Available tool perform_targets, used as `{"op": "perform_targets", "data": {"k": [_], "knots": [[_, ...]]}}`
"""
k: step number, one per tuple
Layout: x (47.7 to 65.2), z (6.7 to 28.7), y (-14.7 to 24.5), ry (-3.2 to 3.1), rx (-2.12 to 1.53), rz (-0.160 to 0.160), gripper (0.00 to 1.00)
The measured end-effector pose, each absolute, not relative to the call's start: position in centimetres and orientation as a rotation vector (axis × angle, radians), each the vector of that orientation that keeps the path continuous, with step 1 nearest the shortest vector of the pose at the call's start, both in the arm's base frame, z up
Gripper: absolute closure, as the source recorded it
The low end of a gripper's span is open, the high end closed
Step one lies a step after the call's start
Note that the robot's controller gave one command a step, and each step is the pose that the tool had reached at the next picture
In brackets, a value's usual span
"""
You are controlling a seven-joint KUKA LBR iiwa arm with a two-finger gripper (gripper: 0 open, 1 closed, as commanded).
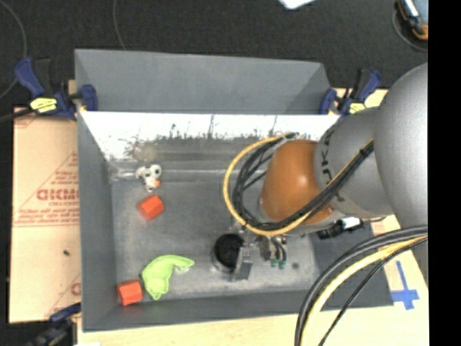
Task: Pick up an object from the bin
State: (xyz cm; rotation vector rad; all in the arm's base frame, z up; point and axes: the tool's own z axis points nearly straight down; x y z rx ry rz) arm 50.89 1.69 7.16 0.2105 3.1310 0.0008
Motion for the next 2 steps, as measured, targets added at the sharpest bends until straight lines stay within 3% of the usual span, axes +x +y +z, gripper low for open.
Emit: {"op": "perform_targets", "data": {"k": [2], "knots": [[50.92, 7.86, 1.65, 3.129, 0.208, 0.001, 1.0]]}}
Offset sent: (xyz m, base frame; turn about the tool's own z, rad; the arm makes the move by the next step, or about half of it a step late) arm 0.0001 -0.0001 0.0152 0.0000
